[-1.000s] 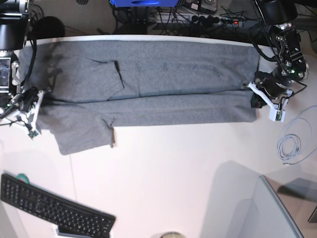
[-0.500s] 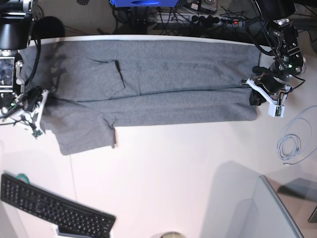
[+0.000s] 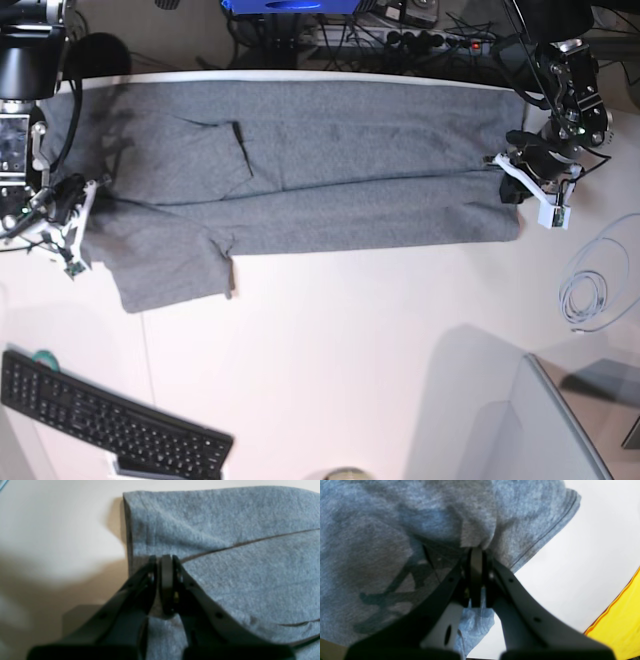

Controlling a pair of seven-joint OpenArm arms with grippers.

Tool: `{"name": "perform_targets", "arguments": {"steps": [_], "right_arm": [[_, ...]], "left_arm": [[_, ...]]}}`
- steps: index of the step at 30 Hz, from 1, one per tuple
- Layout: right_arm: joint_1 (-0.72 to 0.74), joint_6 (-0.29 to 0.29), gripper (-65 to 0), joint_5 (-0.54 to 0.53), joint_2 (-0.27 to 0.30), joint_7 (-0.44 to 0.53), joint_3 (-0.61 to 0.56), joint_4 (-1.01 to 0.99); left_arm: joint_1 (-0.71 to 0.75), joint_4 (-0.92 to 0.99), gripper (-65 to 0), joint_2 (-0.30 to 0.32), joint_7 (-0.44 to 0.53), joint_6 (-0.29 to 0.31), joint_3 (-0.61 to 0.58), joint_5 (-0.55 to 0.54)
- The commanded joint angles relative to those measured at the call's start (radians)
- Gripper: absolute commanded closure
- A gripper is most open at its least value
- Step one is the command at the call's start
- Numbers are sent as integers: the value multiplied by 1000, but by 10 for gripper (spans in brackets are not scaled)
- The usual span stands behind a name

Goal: Layout the t-shirt on the table in an organized manner, then fold the t-shirt properly
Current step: 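Release the shirt with both grippers and lift them away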

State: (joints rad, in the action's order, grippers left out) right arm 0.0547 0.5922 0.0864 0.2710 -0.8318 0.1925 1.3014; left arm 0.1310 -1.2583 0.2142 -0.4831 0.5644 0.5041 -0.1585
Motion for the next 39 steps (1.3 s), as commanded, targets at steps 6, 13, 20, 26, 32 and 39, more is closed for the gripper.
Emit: {"name": "perform_targets", "arguments": {"steps": [6,13,20,26,32,39], "right_arm": [[10,-7,0,2,15,7,6,11],[14,-7,0,2,17,13,6,11],[63,-7,0,3,21,15,5,-32],[98,-7,0,5,23,15,3,-78],[92,-7,-3,5,23,18,5,-101],[93,-7,-356,5,23,13,5,-96]], "left_arm": [[-9,-21,0,17,19,-7,5,-11],[-9,-22,0,17,19,-7,6,-11],[-23,-22,0,17,19,-7,6,-11],[-35,-22,0,17,19,-7,5,-3],[-34,-21,0,17,19,-7,1,-3],[-37,-22,0,20,19,-7,6,-6]]}}
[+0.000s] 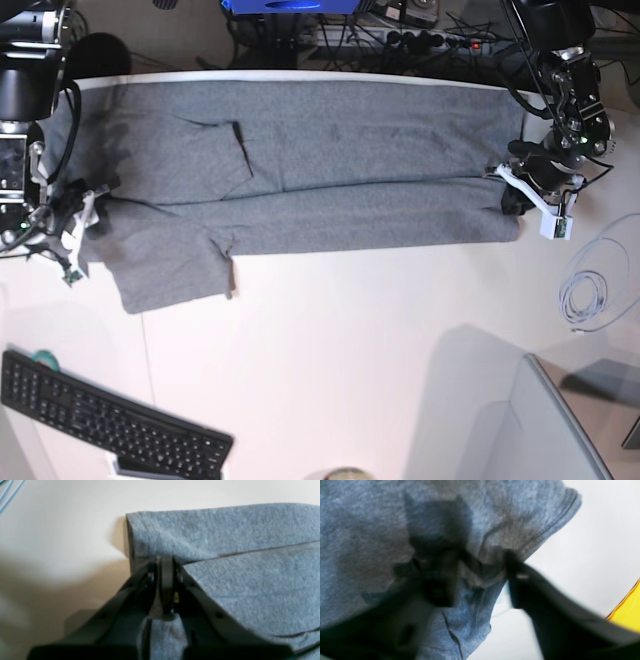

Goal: Layout the t-shirt on the table in an organized manner, then fold the t-shirt properly
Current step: 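Release the shirt with both grippers and lift them away, then move the right gripper along the shirt edge toward the collar end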

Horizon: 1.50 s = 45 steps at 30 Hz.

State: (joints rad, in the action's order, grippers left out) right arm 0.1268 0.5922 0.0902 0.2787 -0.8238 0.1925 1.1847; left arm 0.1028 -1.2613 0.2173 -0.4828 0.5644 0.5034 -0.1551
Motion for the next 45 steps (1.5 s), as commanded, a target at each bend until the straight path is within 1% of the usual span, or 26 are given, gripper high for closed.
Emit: {"name": "perform_targets", "arguments": {"steps": [1,2,4,6,8,10,11,13,15,17,18,19,23,27,28,29,31,35,38,41,43,44,45], "right_arm": [[21,-7,-387,1,15,5,6,22],[21,-7,-407,1,15,5,6,25],[20,-7,-414,1,15,5,31,50],[20,-7,-414,1,12,1,75,87],[20,-7,-414,1,11,-27,108,122],[20,-7,-414,1,11,-52,132,180],[20,-7,-414,1,11,-62,138,209],[20,-7,-417,1,12,-85,138,263],[23,-7,-417,0,11,-90,131,288],[63,-7,-419,-5,0,-62,127,271],[95,-7,-419,-5,-25,-38,118,231],[133,-7,-419,-4,-43,-2,114,162],[290,-7,-419,-2,-55,146,109,-171],[428,-19,-413,0,-51,337,112,-532],[449,-47,-413,0,-48,383,111,-599],[463,-87,-416,0,-46,424,108,-651],[471,-131,-419,0,-42,473,106,-716],[466,-131,-419,0,-43,479,108,-740],[459,-131,-419,0,-62,479,108,-740],[457,-131,-413,0,-65,479,108,-744],[446,-131,-408,0,-82,479,108,-744],[445,-131,-395,0,-86,479,106,-744],[445,-131,-362,0,-88,479,106,-744]], "left_arm": [[-7,-21,0,18,19,-7,7,-14],[-5,-28,0,18,19,-7,7,-14],[-1,-57,-135,18,17,-7,7,-14],[16,-96,-285,20,17,-7,8,-14],[22,-137,-393,20,12,-8,27,-7],[21,-171,-462,12,11,-8,96,-8],[19,-188,-481,12,9,-8,133,-14],[19,-219,-487,11,8,-8,202,-14],[22,-231,-487,9,8,-8,245,-16],[30,-222,-487,4,8,-8,281,-16],[39,-217,-487,-9,8,-7,301,-16],[44,-215,-487,-26,9,-5,320,-16],[50,-205,-487,-72,9,-4,364,-16],[88,-203,-485,-77,17,-4,370,-16],[99,-202,-485,-75,17,-4,370,-18],[105,-202,-485,-74,17,-4,370,-18],[120,-200,-485,-72,19,-4,370,-18],[133,-200,-485,-72,19,-4,370,-18],[133,-199,-485,-72,19,-2,370,-18],[133,-199,-485,-72,19,-2,370,-18],[133,-199,-485,-72,19,-2,370,-18],[133,-199,-485,-72,19,-2,370,-18],[133,-199,-485,-72,19,-2,370,-18]]}}
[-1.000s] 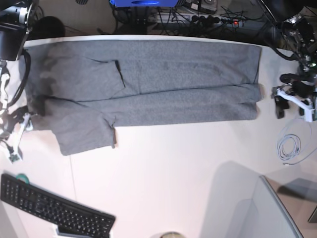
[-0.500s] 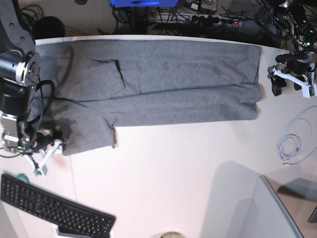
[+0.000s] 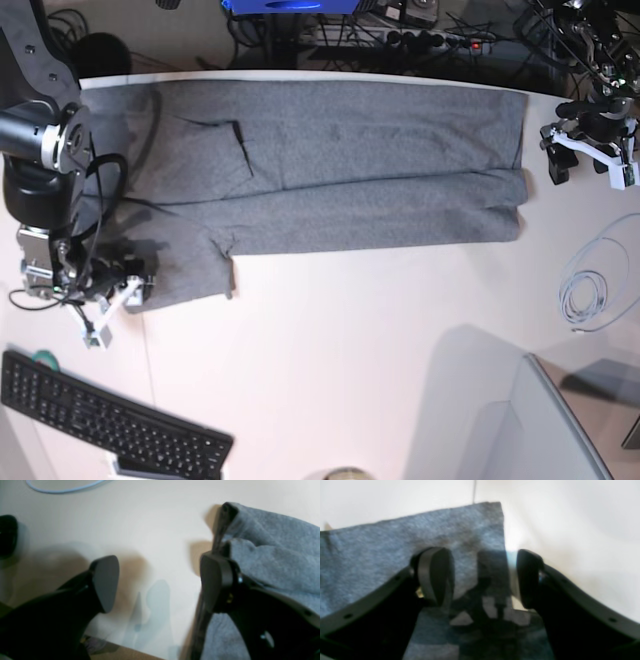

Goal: Layout the t-shirt on the table in an organized manner, then fold the t-shirt properly
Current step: 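Move the right gripper along the shirt edge toward the collar end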

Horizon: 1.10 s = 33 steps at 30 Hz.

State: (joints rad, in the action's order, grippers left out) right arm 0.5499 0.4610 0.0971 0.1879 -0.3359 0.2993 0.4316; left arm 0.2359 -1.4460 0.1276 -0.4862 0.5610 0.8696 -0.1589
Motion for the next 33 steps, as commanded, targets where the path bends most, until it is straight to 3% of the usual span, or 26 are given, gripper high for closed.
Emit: {"name": "perform_targets", "arguments": {"steps": [1,4,5,9,12,17,26,33], "right_arm": [[22,0,-318,-7,2,-9,-1,9],[22,-3,-57,-7,2,-9,5,17],[22,-3,0,-7,2,-9,5,20],[5,-1,-6,-7,3,-12,2,77],[-78,5,-3,-9,-1,-78,2,263],[-259,117,-5,-10,-54,-286,2,711],[-488,118,-5,-10,-133,-535,1,1165],[-607,118,-5,-10,-152,-601,2,1288]], "left_arm": [[0,-14,-485,17,22,1,4,-14],[0,-14,-485,17,22,1,4,-14],[0,-14,-485,17,22,1,4,-14],[9,-12,-485,17,22,1,4,-14],[12,-12,-485,17,22,1,4,-14],[12,-12,-485,17,22,1,4,-12],[-19,55,-485,17,22,1,0,-12],[-20,66,-485,19,24,1,-2,-12]]}}
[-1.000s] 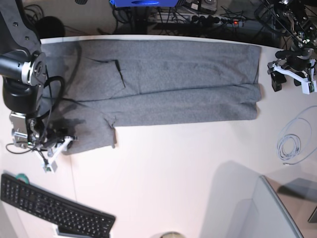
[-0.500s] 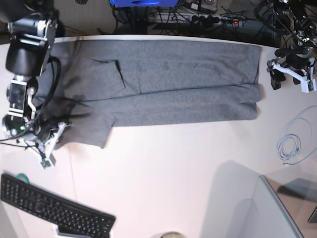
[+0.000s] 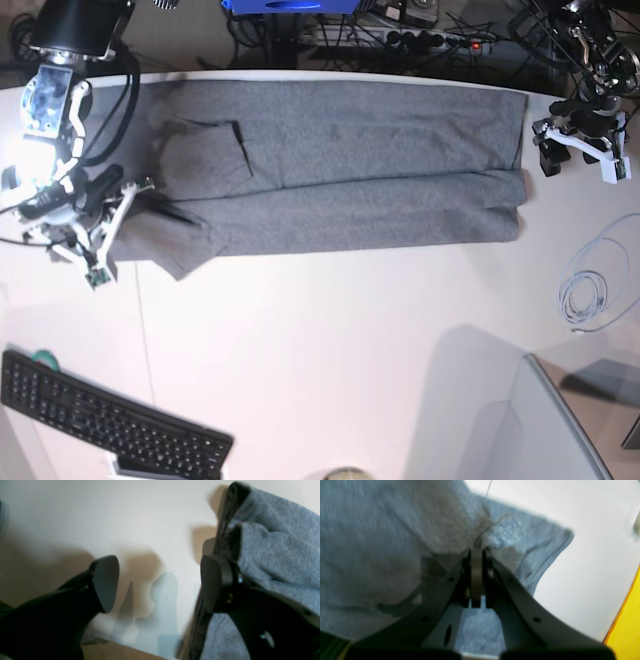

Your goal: Layout the t-shirt on the table in an organized manner, then fold the t-shirt properly

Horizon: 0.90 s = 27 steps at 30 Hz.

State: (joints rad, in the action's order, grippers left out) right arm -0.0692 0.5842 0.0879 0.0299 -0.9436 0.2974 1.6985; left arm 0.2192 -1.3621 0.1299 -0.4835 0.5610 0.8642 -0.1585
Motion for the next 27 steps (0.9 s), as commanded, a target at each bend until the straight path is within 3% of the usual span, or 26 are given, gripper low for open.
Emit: {"name": "perform_targets", "arguments": {"steps": [1,12,16,19,21,24,27], "right_arm": [[-4,-5,-6,-1,2,5,4,24],[-116,-5,-18,-1,-100,13,12,27],[-152,-10,-171,-1,-127,7,23,27],[-169,-10,-311,-1,-147,11,79,28],[-177,-10,-369,-3,-149,18,116,36],[-200,-10,-377,-4,-150,96,174,102],[-220,-10,-377,-4,-150,200,225,171]], "left_arm": [[-4,-20,-485,17,21,1,3,-13],[-5,-21,-485,17,21,1,3,-13],[-5,-13,-485,30,21,1,2,-13],[-5,-17,-485,30,21,1,2,-13],[-5,-21,-485,30,21,8,2,-13],[-5,-23,-485,29,21,136,2,-13],[-5,-23,-485,24,21,137,2,-13]]}}
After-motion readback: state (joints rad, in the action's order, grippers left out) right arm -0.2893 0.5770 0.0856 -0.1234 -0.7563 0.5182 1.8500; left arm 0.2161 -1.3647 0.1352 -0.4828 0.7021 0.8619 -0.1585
